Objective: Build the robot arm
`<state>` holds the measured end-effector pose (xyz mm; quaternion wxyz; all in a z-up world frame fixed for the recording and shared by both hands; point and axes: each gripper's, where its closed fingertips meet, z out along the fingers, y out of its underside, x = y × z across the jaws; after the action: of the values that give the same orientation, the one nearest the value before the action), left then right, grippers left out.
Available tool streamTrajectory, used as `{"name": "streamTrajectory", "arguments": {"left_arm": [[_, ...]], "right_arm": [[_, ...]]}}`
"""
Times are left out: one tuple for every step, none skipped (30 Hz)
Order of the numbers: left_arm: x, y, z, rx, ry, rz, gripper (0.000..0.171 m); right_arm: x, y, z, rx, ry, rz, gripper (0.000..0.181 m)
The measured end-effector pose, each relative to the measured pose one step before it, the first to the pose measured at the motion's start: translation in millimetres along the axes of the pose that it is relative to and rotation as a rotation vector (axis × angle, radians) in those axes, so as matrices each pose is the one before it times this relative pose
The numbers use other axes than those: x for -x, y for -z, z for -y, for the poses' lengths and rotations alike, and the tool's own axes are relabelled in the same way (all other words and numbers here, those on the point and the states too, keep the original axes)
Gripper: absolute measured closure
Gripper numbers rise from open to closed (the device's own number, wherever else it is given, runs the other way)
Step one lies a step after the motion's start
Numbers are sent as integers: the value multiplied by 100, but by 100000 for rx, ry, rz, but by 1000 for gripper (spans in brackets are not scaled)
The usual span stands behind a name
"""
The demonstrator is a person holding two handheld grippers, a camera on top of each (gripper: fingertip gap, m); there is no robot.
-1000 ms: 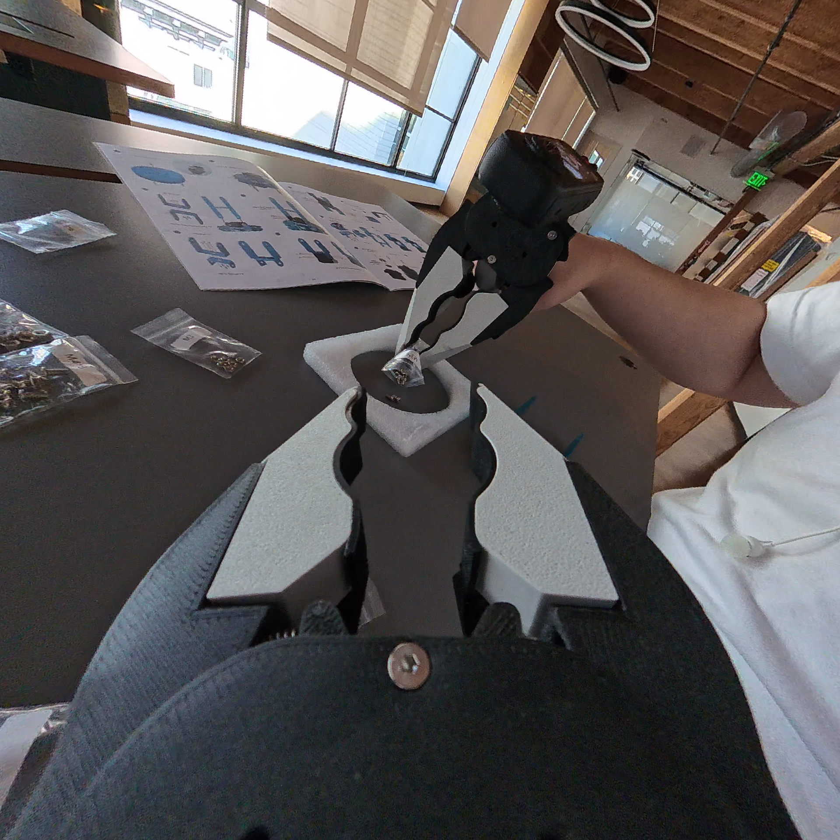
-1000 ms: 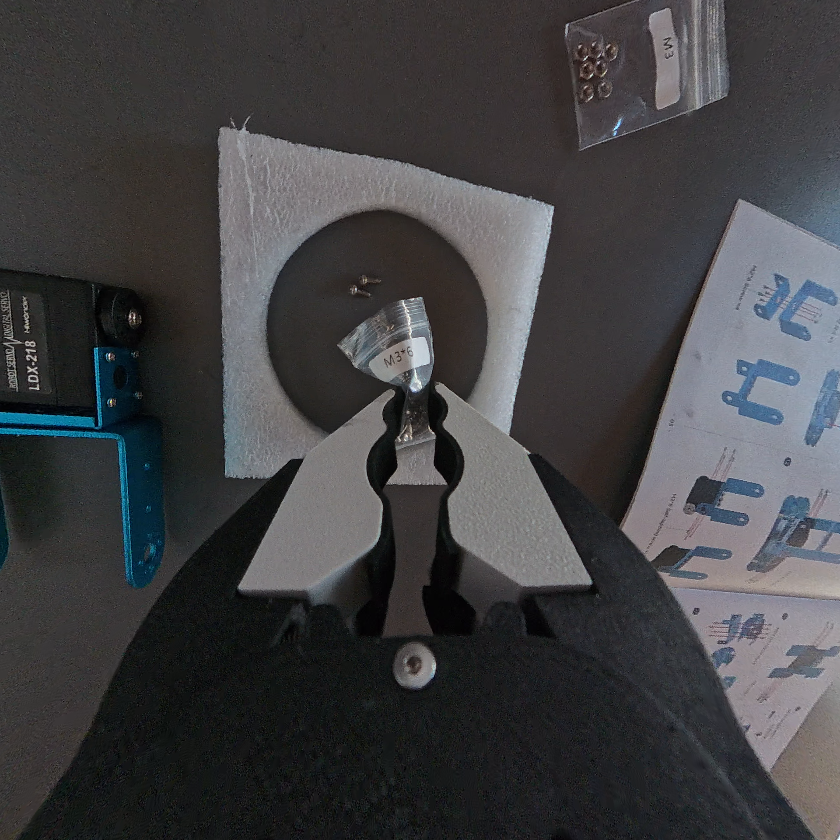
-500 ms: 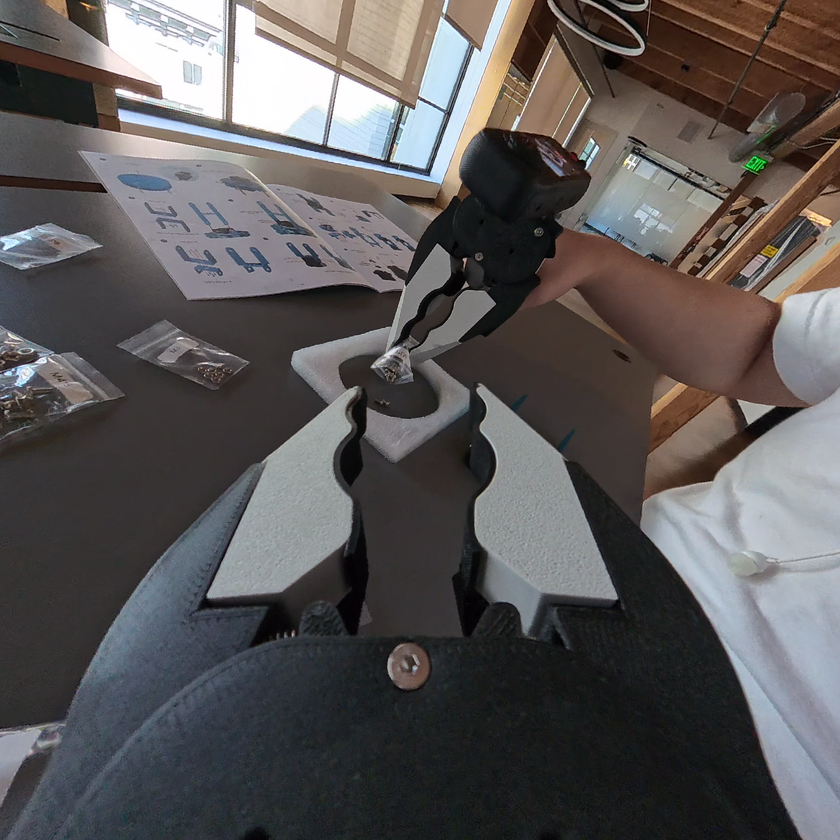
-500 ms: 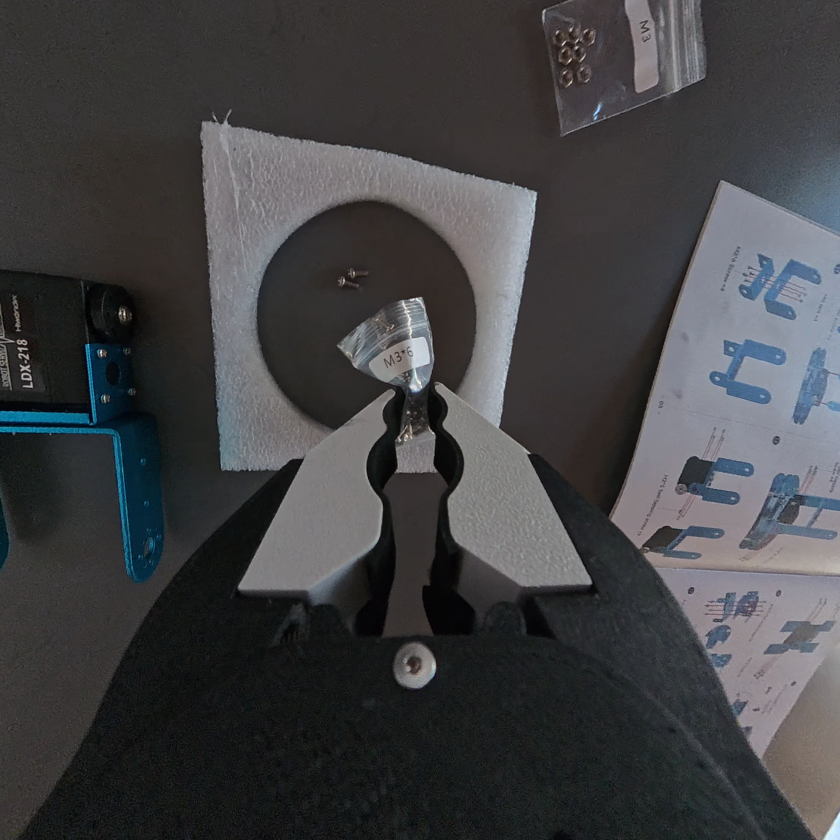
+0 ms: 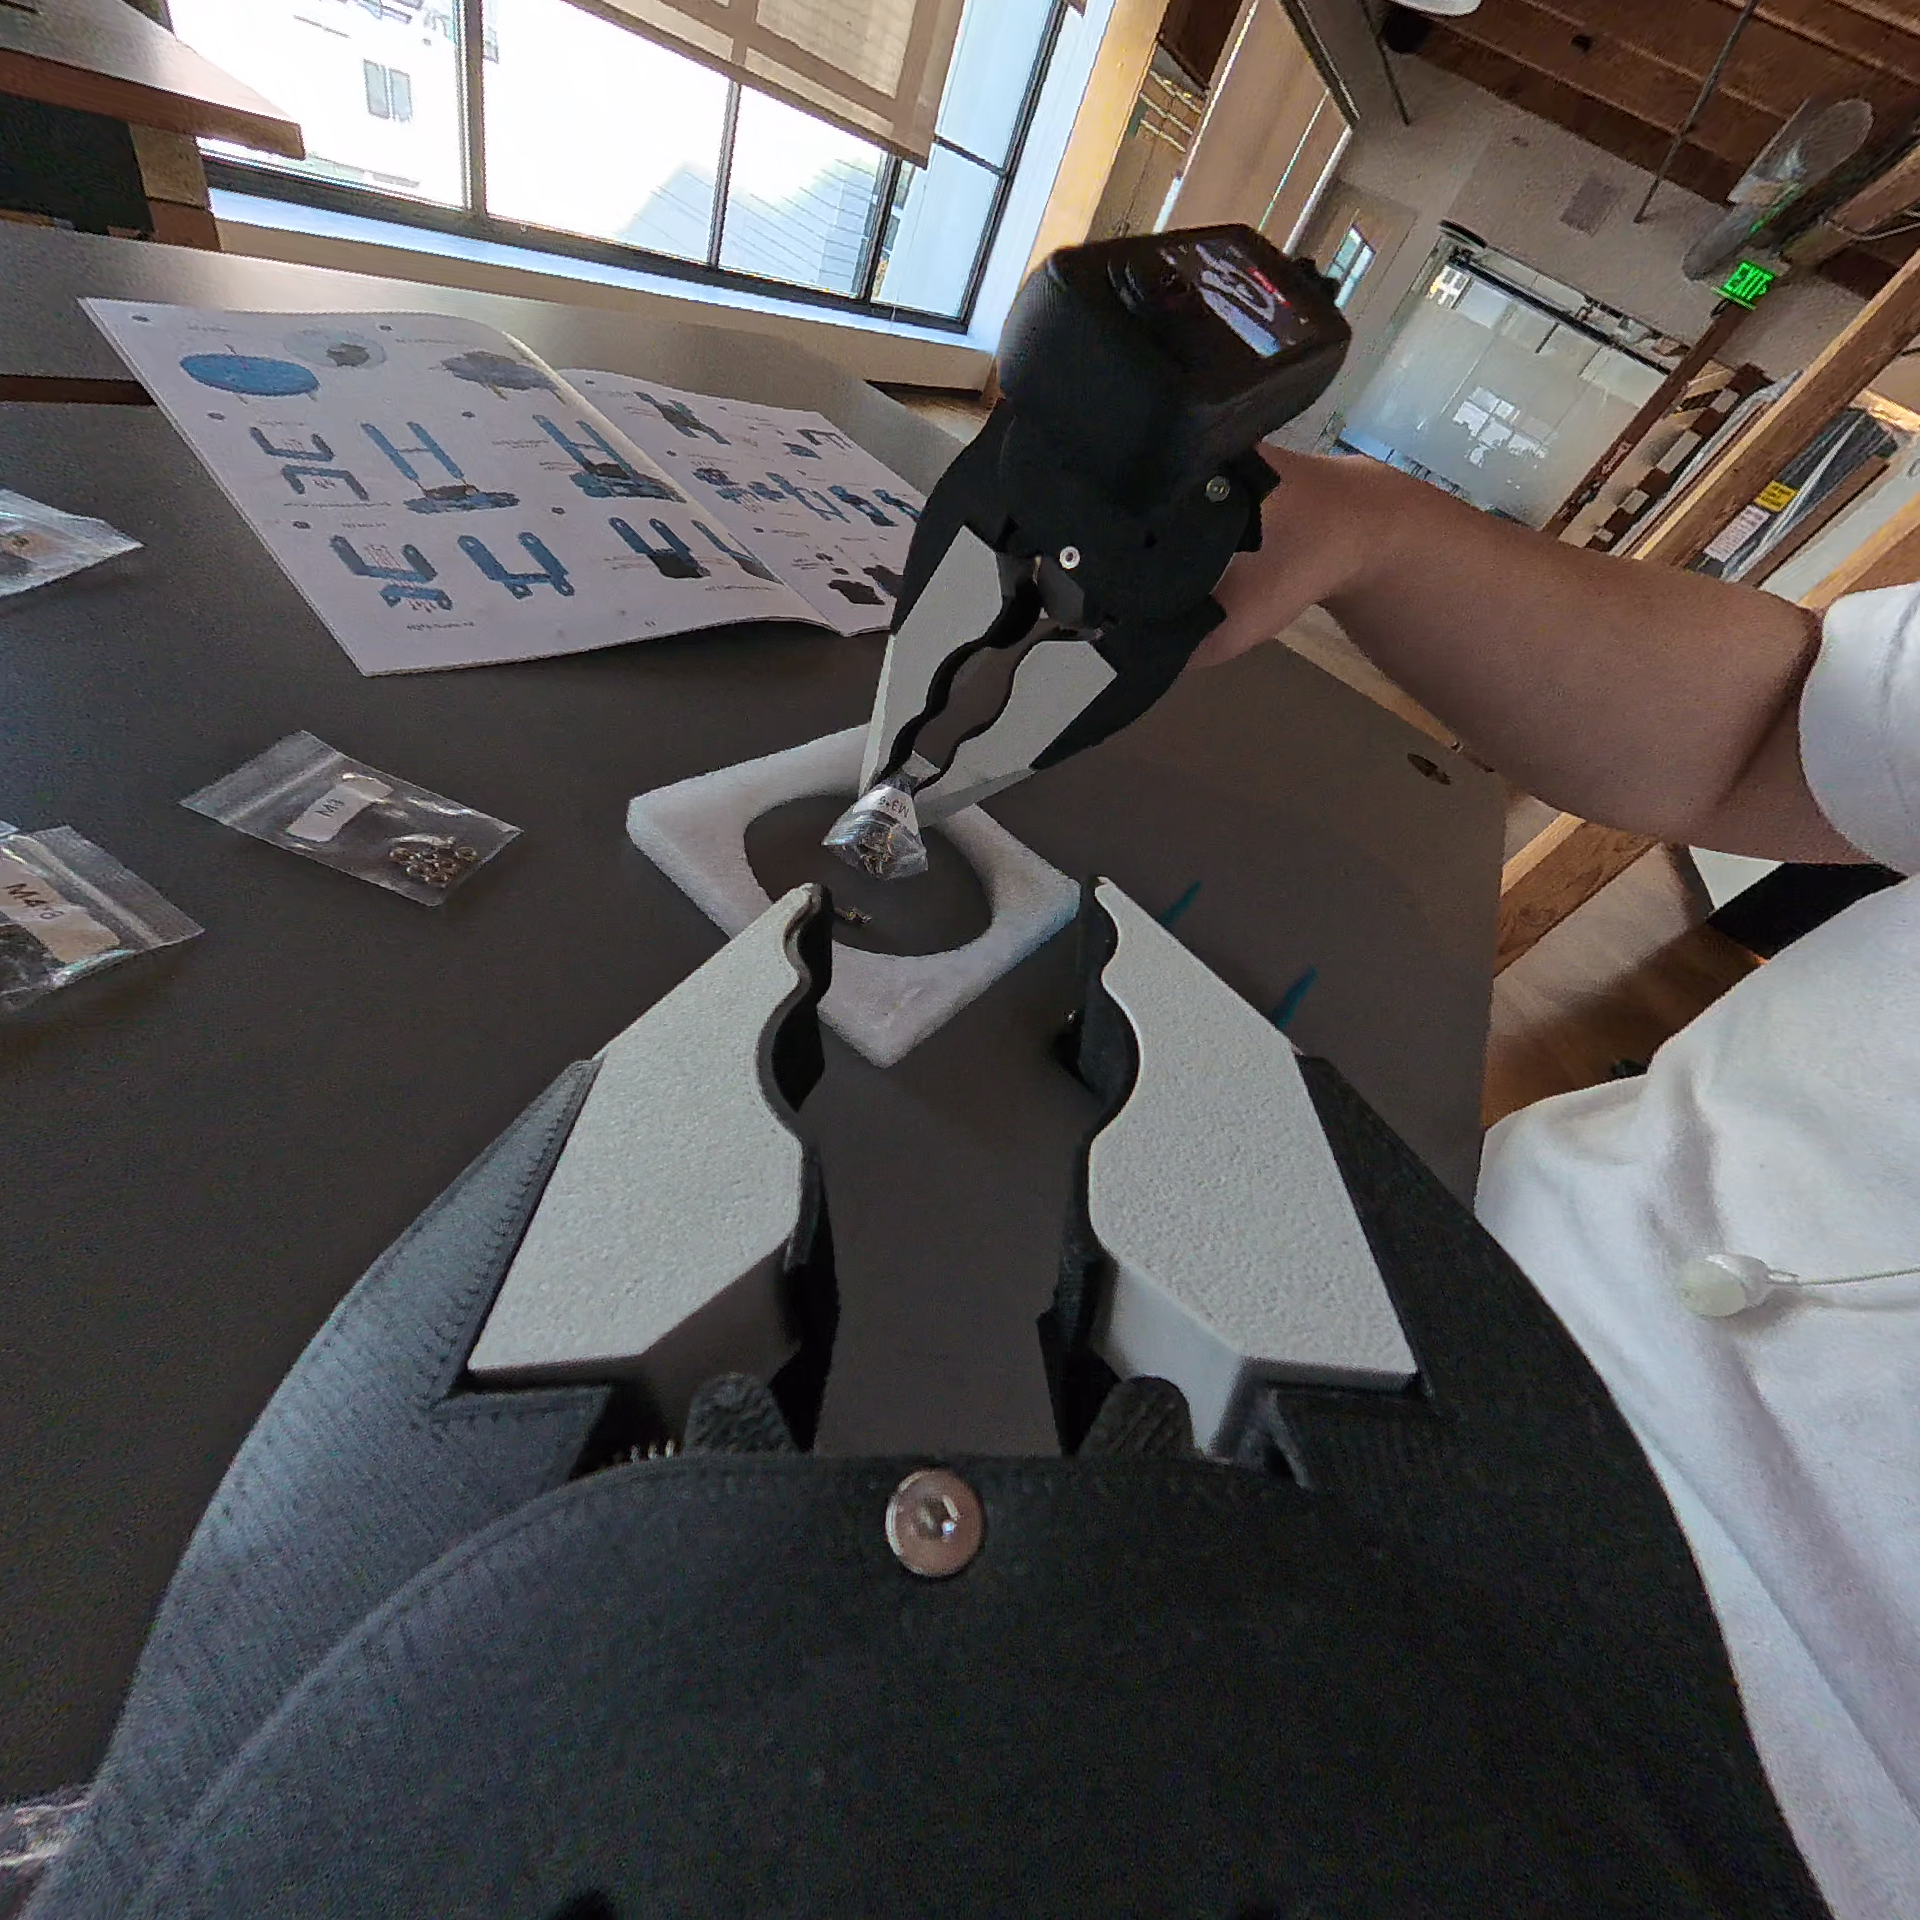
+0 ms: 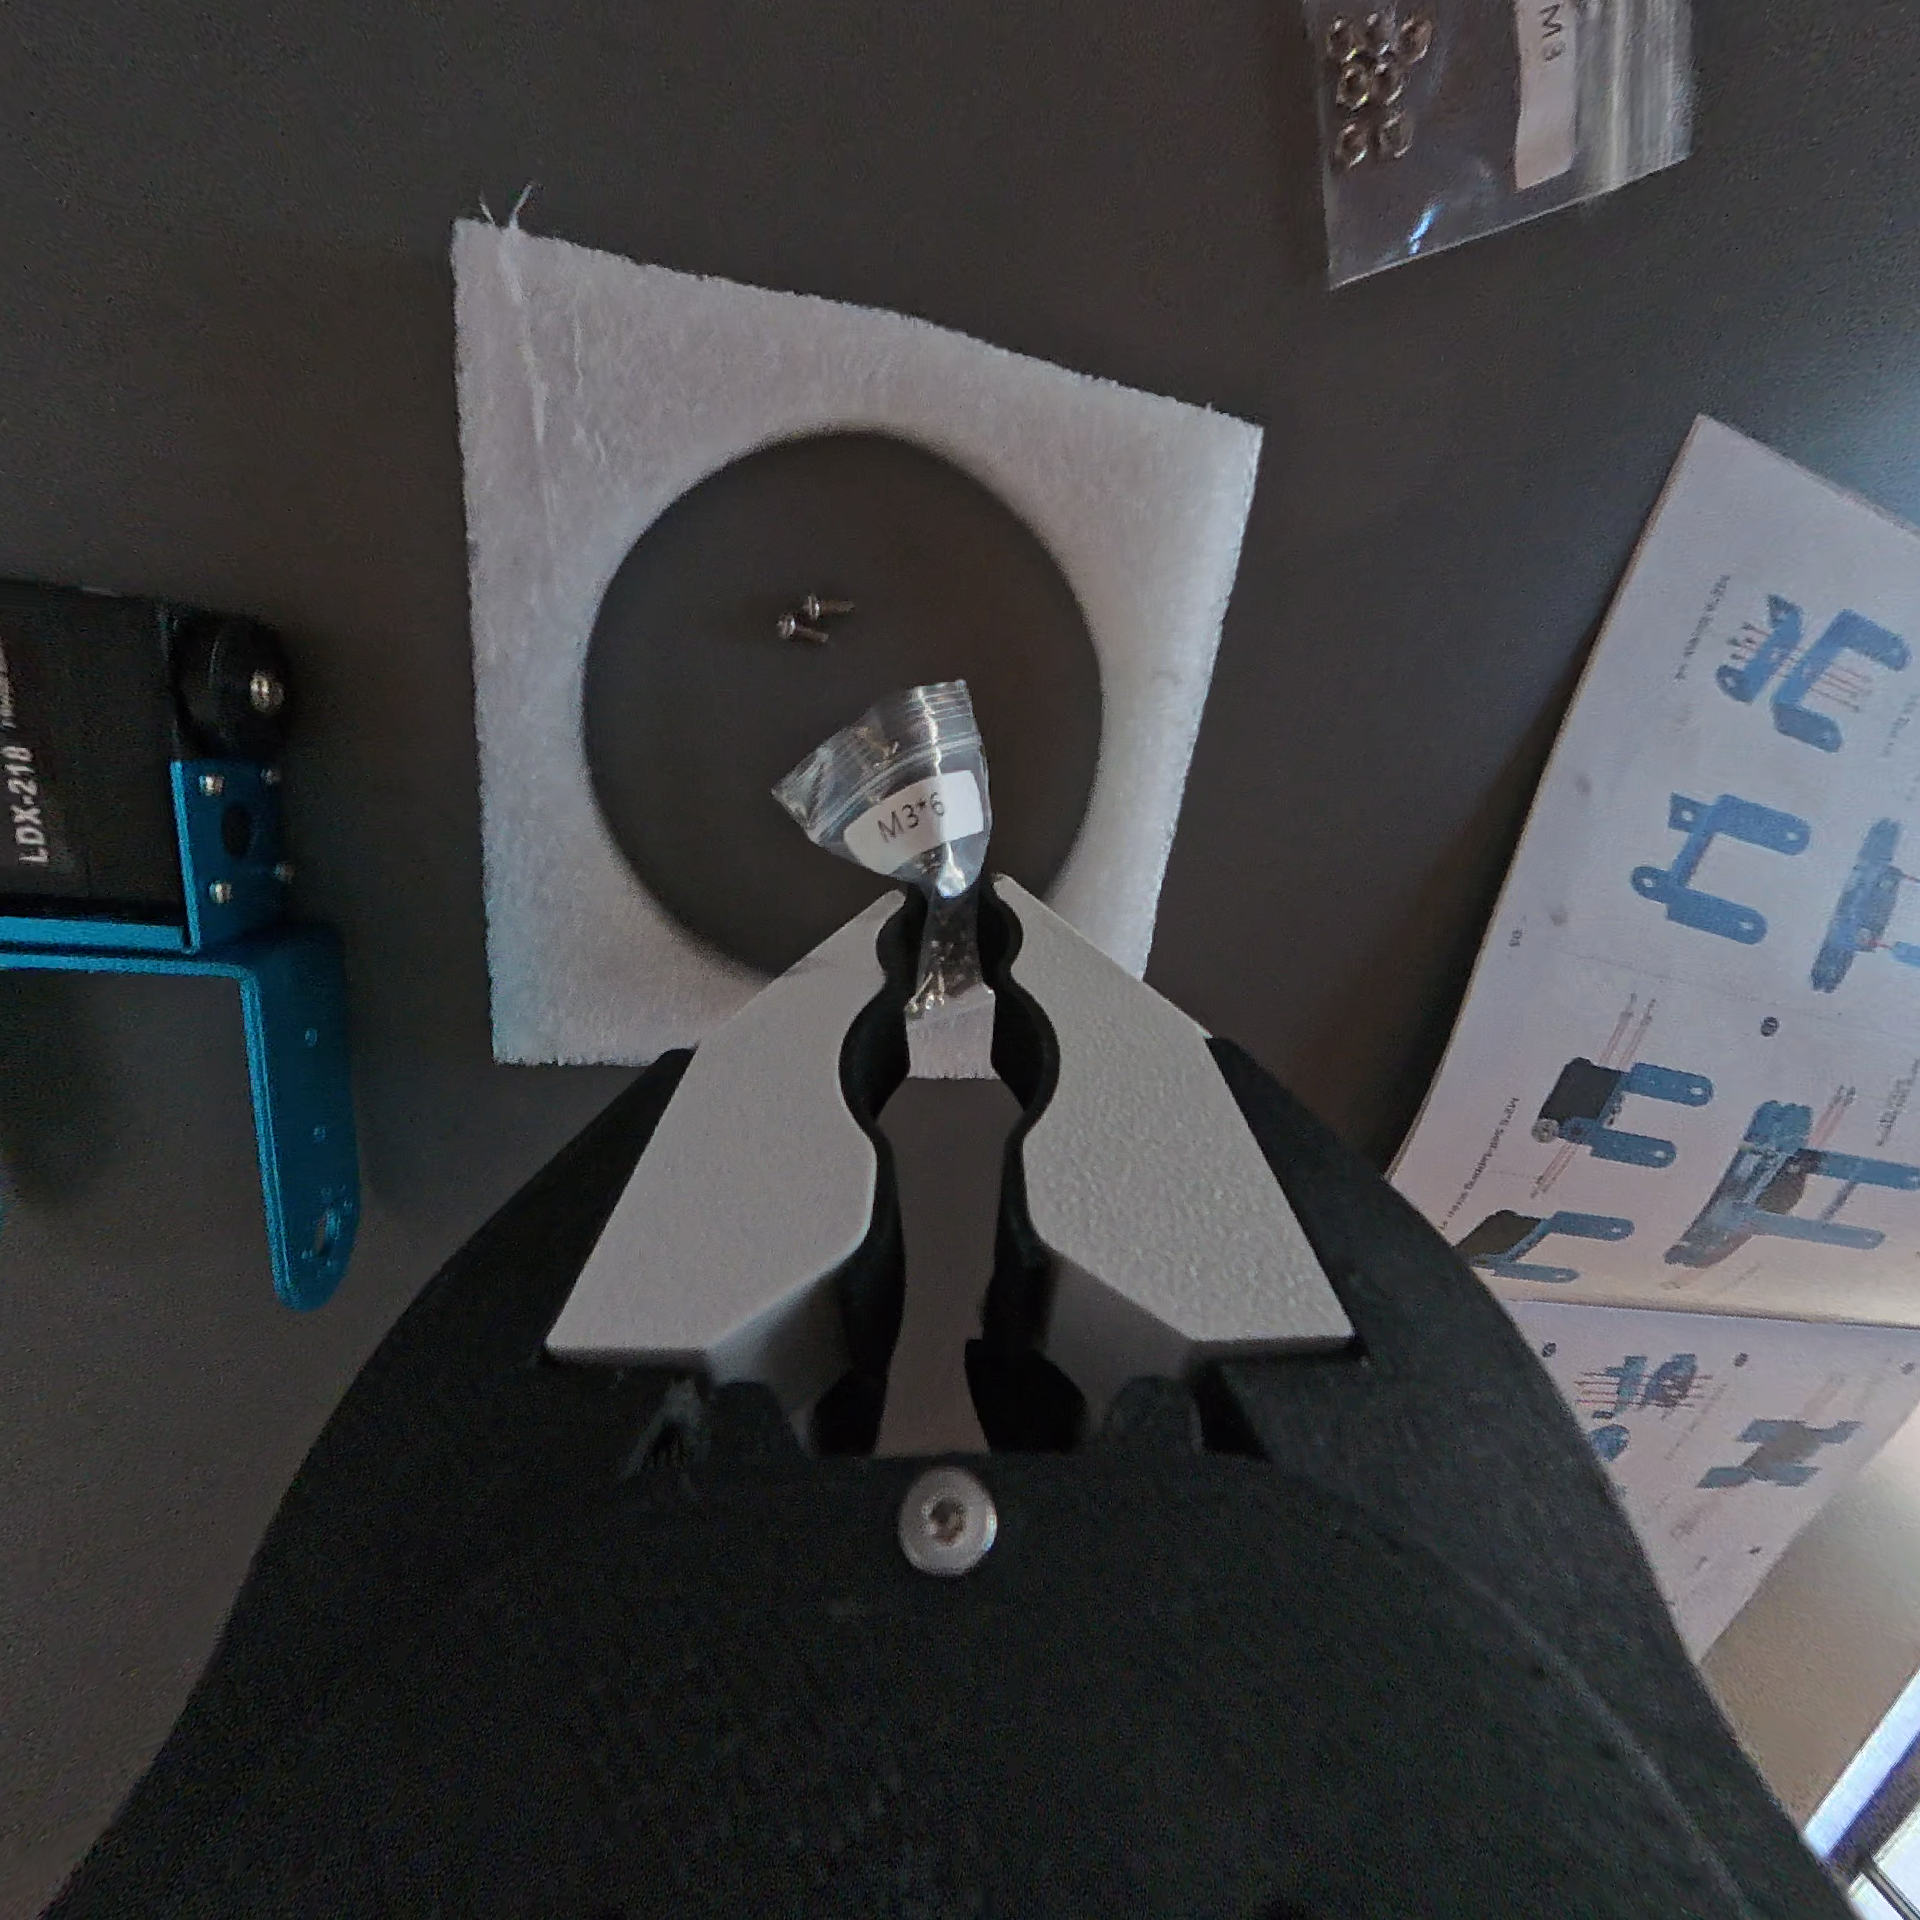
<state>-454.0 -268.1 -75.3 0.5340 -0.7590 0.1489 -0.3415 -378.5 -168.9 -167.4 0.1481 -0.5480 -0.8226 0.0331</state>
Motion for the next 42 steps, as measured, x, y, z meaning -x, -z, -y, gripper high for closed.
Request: {"name": "streamTrajectory", "arguments": {"left_arm": [[42, 5, 37, -40, 124, -37, 125], [75, 23, 46, -117, -82, 248, 125], [71, 27, 35, -191, -34, 179, 125], [41, 7, 16, -197, 193, -85, 125], [53, 0, 11, -158, 329, -90, 125], [40, 4, -16, -10, 217, -92, 125], [36, 14, -36, 82, -23, 62, 125], [23, 24, -29, 57, -164, 184, 125], [15, 32, -6, -113, -107, 93, 125], [6, 16, 39, -261, 102, -68, 125], [-27, 21, 39, -289, 199, -215, 125], [-7, 14, 16, -84, 114, -146, 125], [-7, 12, -14, 74, -41, -26, 125], [2, 10, -22, 66, -85, -12, 125], [14, -7, -22, 56, 15, 17, 125], [2, -3, -2, -15, 97, -55, 125], [-40, 13, -20, -69, 102, -162, 125], [-43, 12, -38, 12, 46, -69, 125], [-15, 15, -66, 175, -40, 20, 124], [-12, 8, -78, 273, -59, 44, 125], [14, 16, -34, 150, -46, 93, 124], [-16, 24, 23, -107, -6, 10, 124], [-27, 48, 51, -300, -65, -51, 125], [-4, 48, 52, -360, -27, 56, 125], [-3, 25, 56, -282, 124, -31, 125], [-11, 15, 25, -173, 126, -130, 124], [-2, -2, 17, -56, 6, 13, 124], [-18, 16, -18, 88, -149, 54, 124], [-22, 25, -42, 133, -182, 117, 124], [0, 27, -38, 35, -28, 101, 124], [-9, 14, -15, -120, 177, -76, 124], [-29, 9, 25, -235, 268, -213, 124], [-47, 9, 26, -201, 72, -144, 124], [-38, 34, 13, -109, -284, 65, 124], [-9, 40, -23, 21, -316, 203, 124], [0, 31, -32, 60, -14, 134, 124], [-7, 23, -4, -31, 196, -89, 124], [-18, 31, 17, -75, 95, -127, 124], [19, 39, 8, -72, -135, 158, 124], [47, 34, -4, -83, -75, 242, 124], [-1, 18, -5, -84, 196, -77, 124], [-15, 21, 6, -61, 227, -227, 124]], "right_arm": [[0, 154, 120, 523, 931, -321, 172], [-127, 108, 149, 137, 2425, -1847, 172], [-117, -70, 37, 80, 1475, -895, 172], [49, -249, -187, 880, -805, 1384, 172], [117, -134, -209, 1438, -1258, 1761, 173], [45, 139, 204, -613, 459, 6, 172], [61, 117, 186, -374, 1921, -653, 172], [-183, -14, 63, -262, 1190, -1265, 173], [-205, -200, -207, 568, -718, 43, 173], [63, -110, -136, 666, -2048, 1901, 173], [181, 147, 210, -280, -572, 1027, 173], [160, 120, 271, -86, 2360, -760, 173], [-67, -13, 113, 286, 2841, -2024, 173], [-94, -196, -187, 1064, 662, -459, 173], [-106, -98, -35, -522, -2198, 1005, 174], [88, 87, 120, -899, -2448, 1956, 173], [158, 65, 85, 162, -53, 722, 173], [-21, 14, 55, 199, 2222, -1560, 173], [-160, -96, -134, 753, 1898, -1748, 173], [-177, -99, -158, 144, -674, -211, 174], [29, 47, -16, -469, -2931, 1763, 173], [274, 92, -8, 920, -1007, 1653, 173], [162, 108, 192, -212, 2447, -953, 173], [-96, 45, 112, -224, 2998, -2339, 173], [-105, -123, -175, 661, 55, -251, 173], [-15, -135, -266, 861, -2812, 1834, 173], [57, 135, 204, -1081, -2350, 1258, 173], [176, 214, 293, -808, 1246, -208, 173], [-26, 151, 265, -845, 2896, -2156, 173], [-136, -34, -17, 71, 1215, -1255, 174], [-26, -222, -289, 1094, -1812, 1216, 174], [93, -185, -345, 2036, -2377, 1926, 173], [99, 7, -45, 759, 360, 89, 173], [45, 124, 234, -1004, 2464, -1397, 173], [-83, 45, 146, -935, 966, -1242, 173], [-24, -73, -106, 194, -1470, 731, 173], [36, -62, -226, 1091, -1828, 1090, 173], [32, 30, -4, 196, 67, -38, 173], [51, 72, 184, -580, 1524, -892, 173], [48, 52, 140, -215, 1044, -684, 173], [3, -19, 15, 210, -116, -158, 173], [-46, -56, -34, 151, -672, 100, 173]]}}
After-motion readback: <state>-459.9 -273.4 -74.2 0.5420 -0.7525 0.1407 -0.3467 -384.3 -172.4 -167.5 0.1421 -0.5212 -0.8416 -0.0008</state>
